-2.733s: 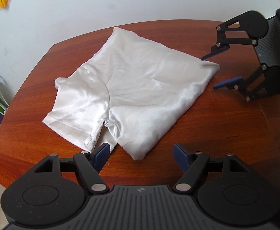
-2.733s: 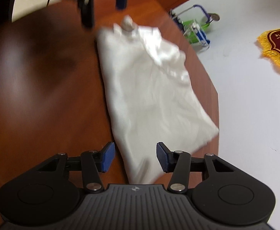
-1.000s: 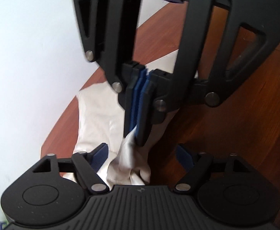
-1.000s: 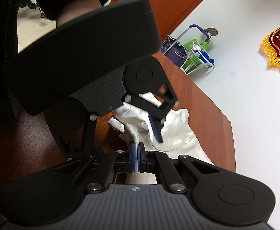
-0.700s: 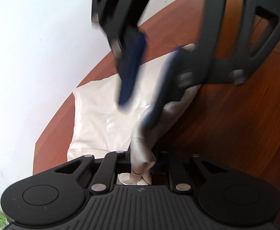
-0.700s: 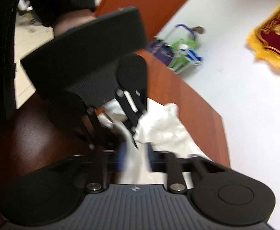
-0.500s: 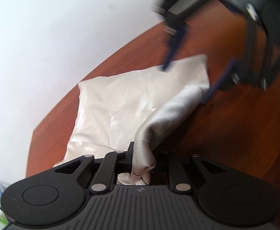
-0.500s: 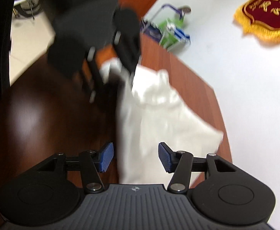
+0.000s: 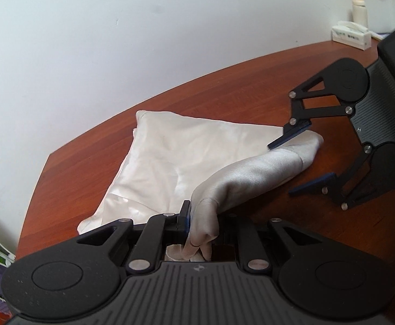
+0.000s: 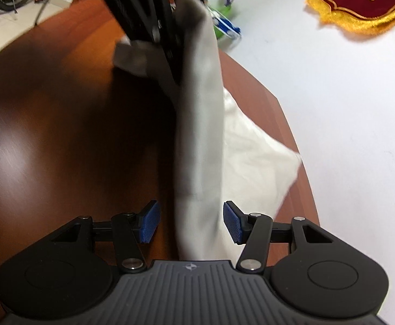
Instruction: Fold clothes
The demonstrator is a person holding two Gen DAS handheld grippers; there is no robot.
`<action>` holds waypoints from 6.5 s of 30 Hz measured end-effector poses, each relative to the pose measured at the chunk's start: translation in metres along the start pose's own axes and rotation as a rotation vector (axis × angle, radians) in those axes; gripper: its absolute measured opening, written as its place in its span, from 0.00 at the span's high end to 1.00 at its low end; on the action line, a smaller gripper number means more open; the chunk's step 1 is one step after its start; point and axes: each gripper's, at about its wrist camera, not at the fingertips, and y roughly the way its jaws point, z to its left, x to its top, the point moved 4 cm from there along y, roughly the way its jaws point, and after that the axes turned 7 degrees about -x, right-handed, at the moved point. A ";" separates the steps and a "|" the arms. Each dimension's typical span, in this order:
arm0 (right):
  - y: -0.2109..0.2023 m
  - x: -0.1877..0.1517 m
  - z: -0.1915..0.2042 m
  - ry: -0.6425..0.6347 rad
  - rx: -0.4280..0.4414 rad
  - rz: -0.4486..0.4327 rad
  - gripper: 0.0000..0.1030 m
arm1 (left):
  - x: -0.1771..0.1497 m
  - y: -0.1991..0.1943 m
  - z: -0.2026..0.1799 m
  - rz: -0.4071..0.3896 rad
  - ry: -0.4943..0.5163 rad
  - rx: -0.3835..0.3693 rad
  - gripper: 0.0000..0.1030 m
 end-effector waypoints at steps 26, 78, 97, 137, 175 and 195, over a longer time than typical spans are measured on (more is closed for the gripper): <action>-0.054 0.043 -0.012 -0.062 0.066 0.024 0.89 | -0.050 -0.010 -0.030 0.112 0.018 -0.097 0.84; 0.057 0.043 -0.106 0.053 0.366 0.368 0.78 | -0.010 0.028 0.128 0.188 -0.603 -0.180 0.85; 0.016 0.030 -0.142 0.289 0.163 0.397 0.57 | 0.002 -0.004 0.102 0.131 -0.477 -0.186 0.69; -0.117 0.011 -0.098 0.836 0.086 0.245 0.17 | 0.000 -0.093 0.014 0.037 -0.638 0.059 0.11; -0.285 0.071 -0.007 1.078 -0.246 0.207 0.01 | -0.021 -0.261 -0.105 -0.096 -0.605 0.182 0.00; -0.345 0.071 0.033 1.072 -0.164 0.180 0.01 | -0.027 -0.302 -0.163 -0.097 -0.674 0.206 0.00</action>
